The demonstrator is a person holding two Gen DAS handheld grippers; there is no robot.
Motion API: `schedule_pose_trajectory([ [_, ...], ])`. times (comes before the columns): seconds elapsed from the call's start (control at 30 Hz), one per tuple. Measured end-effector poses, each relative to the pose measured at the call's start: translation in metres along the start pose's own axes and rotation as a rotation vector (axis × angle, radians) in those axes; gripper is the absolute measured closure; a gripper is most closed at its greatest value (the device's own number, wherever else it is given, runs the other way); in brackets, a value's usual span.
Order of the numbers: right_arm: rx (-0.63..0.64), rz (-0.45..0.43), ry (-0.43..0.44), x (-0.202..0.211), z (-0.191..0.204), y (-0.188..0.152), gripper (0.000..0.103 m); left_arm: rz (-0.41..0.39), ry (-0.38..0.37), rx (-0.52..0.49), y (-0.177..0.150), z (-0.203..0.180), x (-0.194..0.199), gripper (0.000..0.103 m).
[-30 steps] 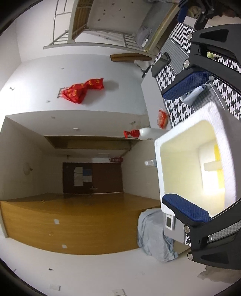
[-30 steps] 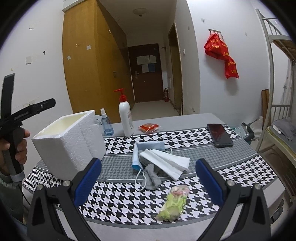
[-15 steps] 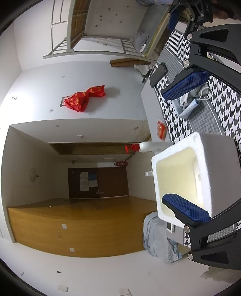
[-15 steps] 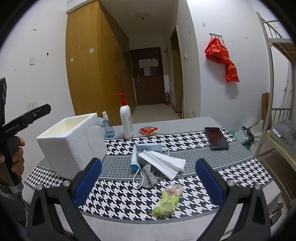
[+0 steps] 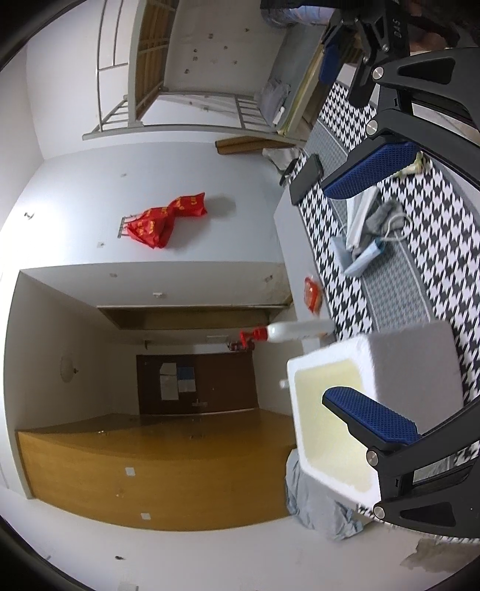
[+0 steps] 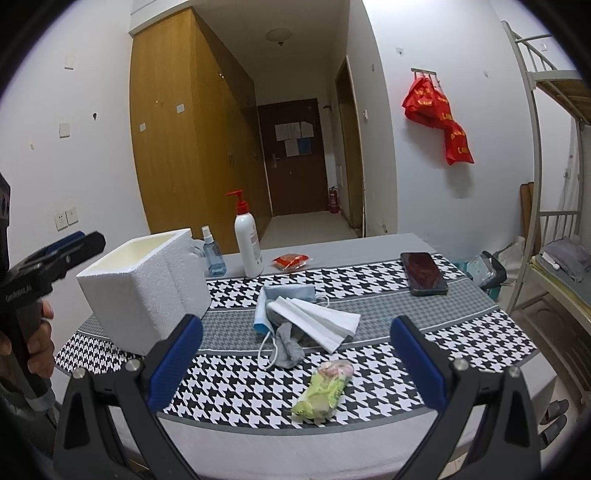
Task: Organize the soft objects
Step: 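Withdraw both grippers from the box back toward the remaining items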
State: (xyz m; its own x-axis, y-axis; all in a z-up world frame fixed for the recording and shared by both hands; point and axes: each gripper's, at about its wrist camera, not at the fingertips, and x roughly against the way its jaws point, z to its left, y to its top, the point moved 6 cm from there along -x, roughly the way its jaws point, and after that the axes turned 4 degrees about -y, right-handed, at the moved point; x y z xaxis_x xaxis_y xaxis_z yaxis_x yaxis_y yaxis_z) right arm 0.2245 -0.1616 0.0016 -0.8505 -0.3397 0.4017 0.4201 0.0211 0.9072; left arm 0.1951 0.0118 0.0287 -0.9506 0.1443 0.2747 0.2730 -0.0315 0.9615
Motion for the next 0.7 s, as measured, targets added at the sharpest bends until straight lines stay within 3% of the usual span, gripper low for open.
schedule_pose_trajectory([
  [0.33, -0.011, -0.021, 0.020, 0.008, -0.011, -0.008, 0.000, 0.013, -0.096, 0.041, -0.027, -0.030, -0.008, 0.001],
  [0.7, 0.003, 0.013, 0.035, -0.001, -0.017, -0.022, 0.000, 0.024, -0.059, 0.092, -0.047, -0.034, -0.020, 0.001],
])
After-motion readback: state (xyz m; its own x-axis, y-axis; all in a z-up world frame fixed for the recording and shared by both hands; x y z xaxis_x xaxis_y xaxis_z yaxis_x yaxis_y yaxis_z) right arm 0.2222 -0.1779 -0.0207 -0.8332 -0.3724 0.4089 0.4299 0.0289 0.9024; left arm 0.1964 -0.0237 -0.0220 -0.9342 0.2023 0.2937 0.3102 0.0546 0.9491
